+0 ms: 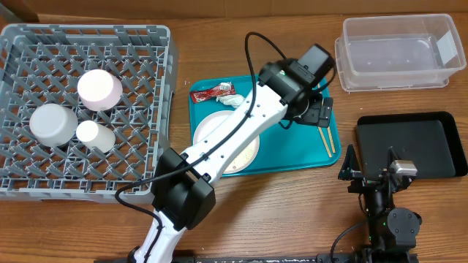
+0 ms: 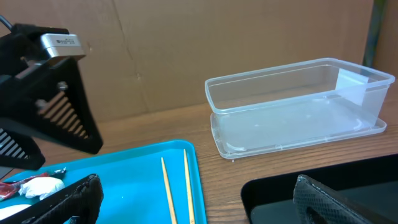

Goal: Sort waste into correct bins and load items into the dishwasher
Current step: 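Move the left gripper to the wooden chopsticks on the tray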

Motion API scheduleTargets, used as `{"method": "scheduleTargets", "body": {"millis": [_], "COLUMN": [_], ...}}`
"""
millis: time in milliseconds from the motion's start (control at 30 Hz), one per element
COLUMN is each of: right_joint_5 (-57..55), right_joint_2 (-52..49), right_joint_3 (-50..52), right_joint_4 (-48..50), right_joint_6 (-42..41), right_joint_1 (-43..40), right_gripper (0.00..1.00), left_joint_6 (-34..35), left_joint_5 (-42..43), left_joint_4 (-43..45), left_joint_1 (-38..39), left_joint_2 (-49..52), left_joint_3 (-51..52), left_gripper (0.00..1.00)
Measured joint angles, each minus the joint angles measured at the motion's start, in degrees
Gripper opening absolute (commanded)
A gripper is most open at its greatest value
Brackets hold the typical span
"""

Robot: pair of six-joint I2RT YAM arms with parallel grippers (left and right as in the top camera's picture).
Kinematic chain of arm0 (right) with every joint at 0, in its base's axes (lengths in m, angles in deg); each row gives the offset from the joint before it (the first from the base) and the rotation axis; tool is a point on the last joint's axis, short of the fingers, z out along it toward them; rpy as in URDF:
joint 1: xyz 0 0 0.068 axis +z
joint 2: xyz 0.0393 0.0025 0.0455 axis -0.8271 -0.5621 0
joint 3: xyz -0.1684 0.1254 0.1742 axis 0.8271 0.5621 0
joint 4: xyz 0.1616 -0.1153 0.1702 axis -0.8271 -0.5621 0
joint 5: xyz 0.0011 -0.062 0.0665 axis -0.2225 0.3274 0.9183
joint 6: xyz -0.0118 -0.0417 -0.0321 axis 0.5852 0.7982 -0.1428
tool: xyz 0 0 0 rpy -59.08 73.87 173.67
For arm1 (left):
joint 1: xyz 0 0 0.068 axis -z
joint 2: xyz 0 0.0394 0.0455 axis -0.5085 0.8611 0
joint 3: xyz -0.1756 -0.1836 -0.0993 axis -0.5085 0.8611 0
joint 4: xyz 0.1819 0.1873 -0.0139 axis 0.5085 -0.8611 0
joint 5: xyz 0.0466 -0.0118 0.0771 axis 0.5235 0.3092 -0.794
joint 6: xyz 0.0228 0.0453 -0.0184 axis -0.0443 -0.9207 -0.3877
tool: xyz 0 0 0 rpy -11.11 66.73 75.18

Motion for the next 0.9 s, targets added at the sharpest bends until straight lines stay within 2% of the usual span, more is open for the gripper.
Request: {"method": "scheduleTargets", "body": {"millis": [133, 300, 367, 500, 633, 900], "right_joint_5": [0.0, 0.0, 0.0, 0.0, 0.0, 0.0], "right_joint_2": [0.0, 0.0, 0.0, 0.0, 0.0, 0.0], "right_joint_3": [0.0, 0.0, 0.0, 0.0, 0.0, 0.0], "right_joint_4": [0.0, 0.0, -0.1, 0.0, 0.0, 0.0], "right_joint_6": [0.0, 0.0, 0.0, 0.0, 0.0, 0.0], "right_joint_1": [0.0, 0.0, 0.0, 0.0, 0.0, 0.0], "right_gripper": [1.00, 1.00, 1.00, 1.00, 1.00, 1.00], "left_joint_6": [4.8, 8.2, 9.2, 9.7, 10.3, 10.8], "left_joint_5": [-8.1, -15.8, -17.3, -18.8, -19.5, -20.0], "left_joint_4": [4.7, 13.2, 16.4, 20.3, 22.1, 22.8], "left_joint_1": [1.7, 3.6, 4.3, 5.0, 5.1, 5.2], "left_joint_2": [0.3, 4.0, 6.6, 11.9, 16.3, 17.9], "left_joint_3": [0.0, -0.4, -0.5, -0.5, -0.5, -0.5], "left_gripper": [0.89, 0.89, 0.86, 0.83, 0.69, 0.64]}}
